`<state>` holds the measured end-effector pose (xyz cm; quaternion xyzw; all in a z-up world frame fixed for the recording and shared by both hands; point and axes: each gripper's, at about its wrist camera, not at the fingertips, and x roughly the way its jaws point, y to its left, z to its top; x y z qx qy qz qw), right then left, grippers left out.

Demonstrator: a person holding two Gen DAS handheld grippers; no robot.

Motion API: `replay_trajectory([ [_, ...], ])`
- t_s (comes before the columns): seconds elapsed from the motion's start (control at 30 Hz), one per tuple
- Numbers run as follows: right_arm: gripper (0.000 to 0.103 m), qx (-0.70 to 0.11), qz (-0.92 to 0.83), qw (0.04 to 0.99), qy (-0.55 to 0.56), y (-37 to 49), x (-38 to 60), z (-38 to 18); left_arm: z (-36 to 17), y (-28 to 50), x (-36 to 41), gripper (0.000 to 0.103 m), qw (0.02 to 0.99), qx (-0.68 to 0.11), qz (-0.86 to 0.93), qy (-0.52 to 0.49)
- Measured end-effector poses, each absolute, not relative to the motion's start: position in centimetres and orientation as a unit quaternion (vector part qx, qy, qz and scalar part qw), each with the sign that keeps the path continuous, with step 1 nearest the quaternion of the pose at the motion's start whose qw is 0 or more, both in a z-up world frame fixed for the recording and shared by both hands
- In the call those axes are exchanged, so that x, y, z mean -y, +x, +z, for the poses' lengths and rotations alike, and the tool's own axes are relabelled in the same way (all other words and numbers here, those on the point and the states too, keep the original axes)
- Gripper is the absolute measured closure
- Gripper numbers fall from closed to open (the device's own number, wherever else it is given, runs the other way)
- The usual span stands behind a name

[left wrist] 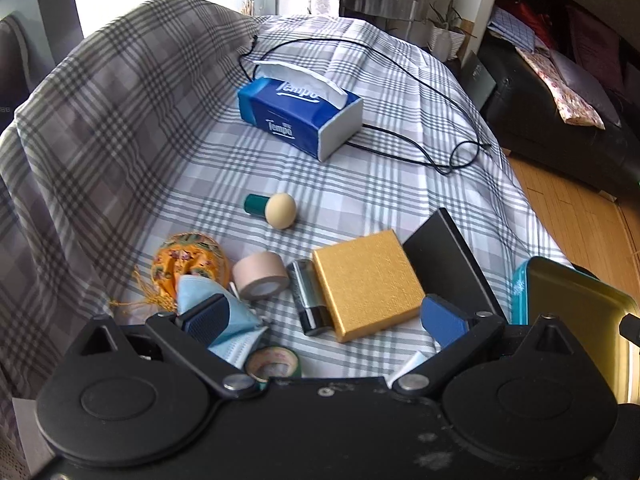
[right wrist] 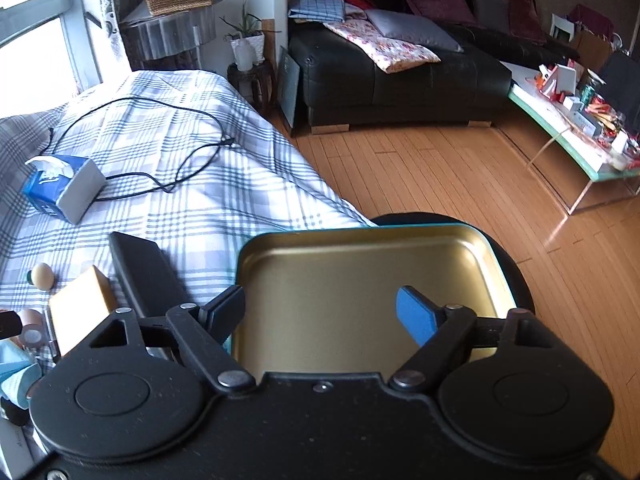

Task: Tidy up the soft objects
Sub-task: 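Grasp the white tissue packet with the right tool while the left tool grasps the blue face mask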

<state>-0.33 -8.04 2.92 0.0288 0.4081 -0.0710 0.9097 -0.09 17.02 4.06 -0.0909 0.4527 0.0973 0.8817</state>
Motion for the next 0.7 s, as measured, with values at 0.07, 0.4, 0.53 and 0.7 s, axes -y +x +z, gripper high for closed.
replay_trajectory([
  [0.07, 0.024, -0.412, -0.056, 0.909, 0.018, -0.1, 6.4, 3.4, 4.1, -0.1, -18.3, 0.001, 0.882, -0.449, 0.103, -0.098],
  [0.4, 0.043, -0.487, 0.046, 0.872, 0.012, 0.0, -1.2, 0.9, 3.1, -0.3, -25.4, 0.001, 0.862, -0.456, 0.127, -0.182],
  [0.53, 0.043, -0.497, 0.058, 0.866, 0.004, -0.2, -3.2, -0.5, 1.7, 0.0, -27.4, 0.001, 0.845, -0.469, 0.141, -0.216],
  [0.7, 0.043, -0.51, 0.065, 0.858, 0.003, 0.2, -4.4, -1.9, 0.2, 0.1, -29.2, 0.001, 0.827, -0.484, 0.151, -0.243],
])
